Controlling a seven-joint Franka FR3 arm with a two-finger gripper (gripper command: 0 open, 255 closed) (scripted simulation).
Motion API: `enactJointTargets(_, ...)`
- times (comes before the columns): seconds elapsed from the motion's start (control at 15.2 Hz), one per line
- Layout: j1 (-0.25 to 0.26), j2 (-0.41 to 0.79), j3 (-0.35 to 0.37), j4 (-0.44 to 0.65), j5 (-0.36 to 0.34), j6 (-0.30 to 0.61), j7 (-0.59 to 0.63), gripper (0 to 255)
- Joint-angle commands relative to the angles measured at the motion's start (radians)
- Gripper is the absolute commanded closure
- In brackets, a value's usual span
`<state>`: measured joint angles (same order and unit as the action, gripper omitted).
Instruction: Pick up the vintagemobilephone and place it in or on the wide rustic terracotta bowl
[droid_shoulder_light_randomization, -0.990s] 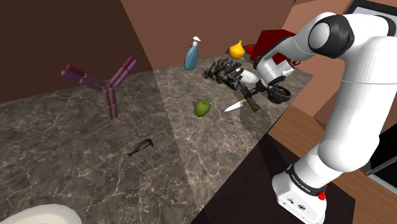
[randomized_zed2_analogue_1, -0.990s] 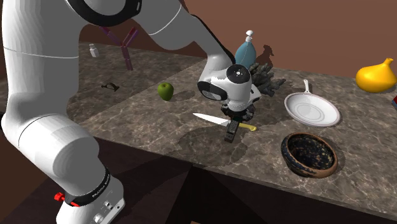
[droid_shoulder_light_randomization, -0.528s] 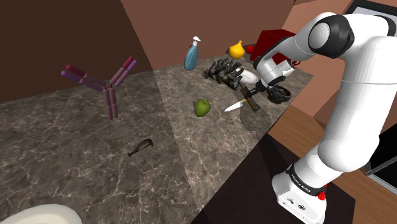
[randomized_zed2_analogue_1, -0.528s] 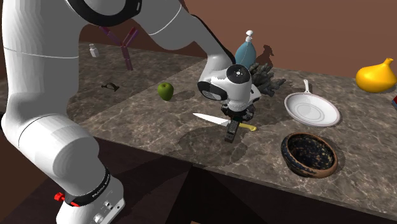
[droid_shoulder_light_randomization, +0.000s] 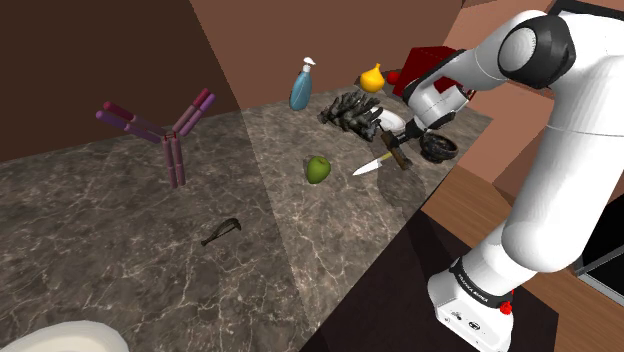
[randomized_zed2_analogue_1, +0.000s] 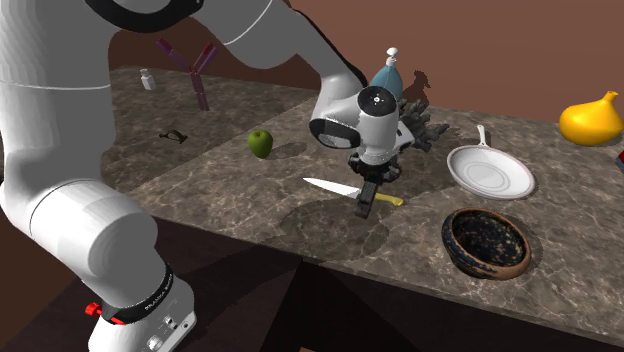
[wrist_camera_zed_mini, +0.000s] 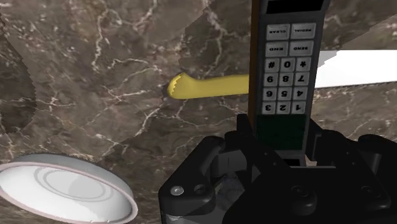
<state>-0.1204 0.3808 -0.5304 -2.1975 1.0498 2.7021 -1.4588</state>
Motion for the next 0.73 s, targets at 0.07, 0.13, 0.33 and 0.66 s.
enactJointTargets(0.07, 0.022, -0.033, -0.028, -0.008, -0.058, -0.013, 0.05, 255)
enactJointTargets(0.13, 0.03, -0.045, -0.038, -0.011, -0.078, -0.017, 0.067, 255)
enactJointTargets(0.33, 0.052, -0.081, -0.067, -0.018, -0.139, -0.031, 0.117, 255)
enactJointTargets(0.66, 0.088, -0.14, -0.113, -0.025, -0.242, -0.056, 0.202, 255)
